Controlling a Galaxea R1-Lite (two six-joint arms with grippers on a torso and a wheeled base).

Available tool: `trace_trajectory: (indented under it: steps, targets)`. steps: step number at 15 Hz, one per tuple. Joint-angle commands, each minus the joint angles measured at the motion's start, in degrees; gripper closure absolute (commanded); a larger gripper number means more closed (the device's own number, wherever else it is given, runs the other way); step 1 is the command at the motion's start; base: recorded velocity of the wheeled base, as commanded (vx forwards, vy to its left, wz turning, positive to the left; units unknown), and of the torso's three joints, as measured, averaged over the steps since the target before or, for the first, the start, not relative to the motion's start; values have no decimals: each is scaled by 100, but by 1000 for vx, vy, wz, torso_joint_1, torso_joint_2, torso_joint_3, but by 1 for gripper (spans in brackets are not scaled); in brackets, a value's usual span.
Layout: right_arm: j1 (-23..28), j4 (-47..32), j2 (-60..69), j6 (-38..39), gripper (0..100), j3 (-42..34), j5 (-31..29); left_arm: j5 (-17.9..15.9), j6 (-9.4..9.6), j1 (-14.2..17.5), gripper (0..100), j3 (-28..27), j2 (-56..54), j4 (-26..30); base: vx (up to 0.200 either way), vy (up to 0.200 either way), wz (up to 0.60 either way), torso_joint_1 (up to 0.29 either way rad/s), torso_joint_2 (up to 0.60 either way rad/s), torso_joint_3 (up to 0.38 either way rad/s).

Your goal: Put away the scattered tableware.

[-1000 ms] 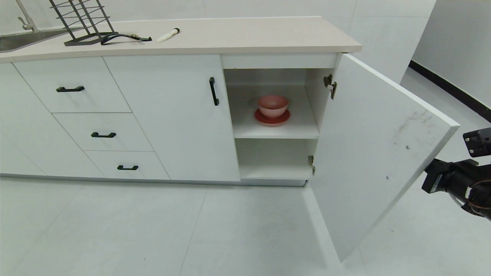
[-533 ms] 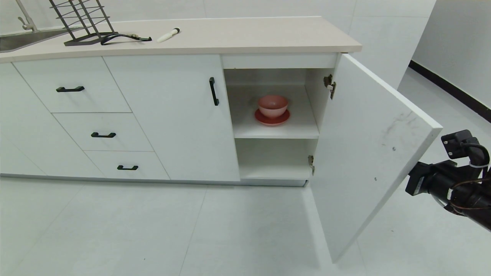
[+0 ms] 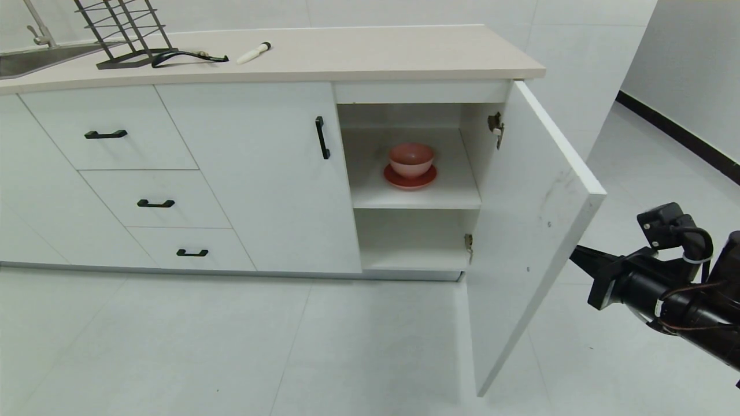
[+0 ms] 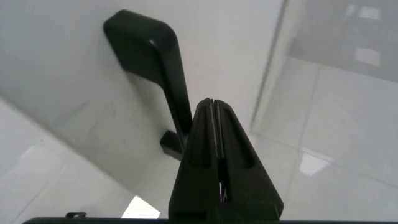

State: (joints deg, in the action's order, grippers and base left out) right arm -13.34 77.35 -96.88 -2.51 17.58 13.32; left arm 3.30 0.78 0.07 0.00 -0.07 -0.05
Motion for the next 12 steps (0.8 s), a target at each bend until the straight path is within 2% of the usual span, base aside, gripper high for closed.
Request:
trace_trajectory:
  steps: [1,4,12]
  targets:
    - [-257,-1,-24,5,100,35,4,4,1,1,0,0,7,-4,0,0,0,0,0,0]
    - [-389,-1,-200,23,100,202,4,4,1,1,0,0,7,-4,0,0,0,0,0,0]
    - [-1162,8,-982,67,100,940,4,4,-34,1,0,0,7,-4,0,0,0,0,0,0]
